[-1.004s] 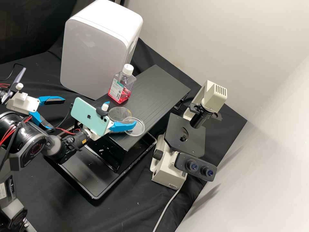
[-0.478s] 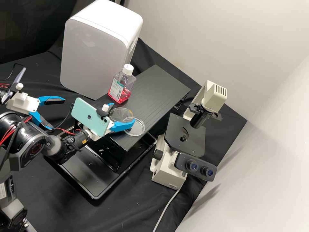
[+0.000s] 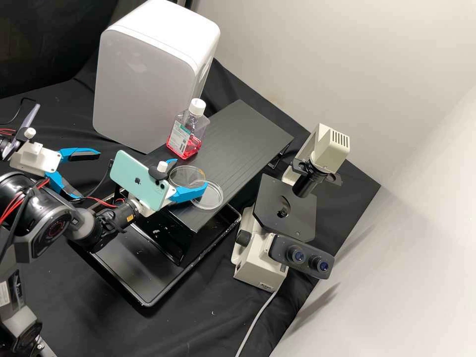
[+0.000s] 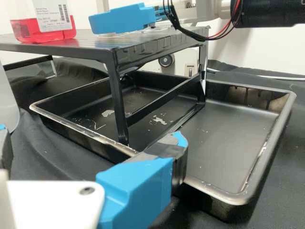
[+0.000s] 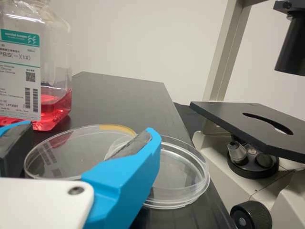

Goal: Place the lid on the petri dish

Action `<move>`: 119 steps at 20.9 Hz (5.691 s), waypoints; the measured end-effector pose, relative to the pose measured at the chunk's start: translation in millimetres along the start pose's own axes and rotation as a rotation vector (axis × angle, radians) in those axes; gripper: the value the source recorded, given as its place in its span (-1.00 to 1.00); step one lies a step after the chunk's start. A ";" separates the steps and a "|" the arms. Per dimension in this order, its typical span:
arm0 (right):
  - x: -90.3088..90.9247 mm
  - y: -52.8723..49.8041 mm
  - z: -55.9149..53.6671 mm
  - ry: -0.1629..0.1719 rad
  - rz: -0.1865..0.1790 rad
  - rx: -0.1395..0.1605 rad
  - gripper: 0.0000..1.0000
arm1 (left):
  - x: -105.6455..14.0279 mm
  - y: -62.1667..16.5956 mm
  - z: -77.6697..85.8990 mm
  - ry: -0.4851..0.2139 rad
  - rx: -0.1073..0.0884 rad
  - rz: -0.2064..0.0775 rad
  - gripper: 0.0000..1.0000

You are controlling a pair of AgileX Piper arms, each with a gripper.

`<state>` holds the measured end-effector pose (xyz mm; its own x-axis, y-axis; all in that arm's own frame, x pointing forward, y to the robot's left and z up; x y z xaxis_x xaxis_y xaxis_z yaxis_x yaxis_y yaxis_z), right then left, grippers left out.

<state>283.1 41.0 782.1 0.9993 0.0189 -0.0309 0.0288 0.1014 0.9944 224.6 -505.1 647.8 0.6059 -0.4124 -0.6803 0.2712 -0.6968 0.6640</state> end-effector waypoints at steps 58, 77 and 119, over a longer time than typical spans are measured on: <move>-6.9 24.3 43.0 -0.074 0.044 0.238 1.00 | 0.0 0.7 -2.2 0.024 -0.010 0.007 1.00; -5.8 21.9 42.2 -0.065 0.031 0.231 -1.00 | 1.9 2.9 -3.4 0.030 -0.011 0.018 1.00; -5.8 23.2 43.6 -0.065 0.040 0.239 -1.00 | 1.8 3.5 -5.4 0.052 -0.021 0.025 1.00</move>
<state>278.9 -0.1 809.7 0.9989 -0.0464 0.0079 -0.0142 -0.1361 0.9906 230.7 -505.0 650.6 0.6508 -0.3978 -0.6468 0.2708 -0.6742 0.6871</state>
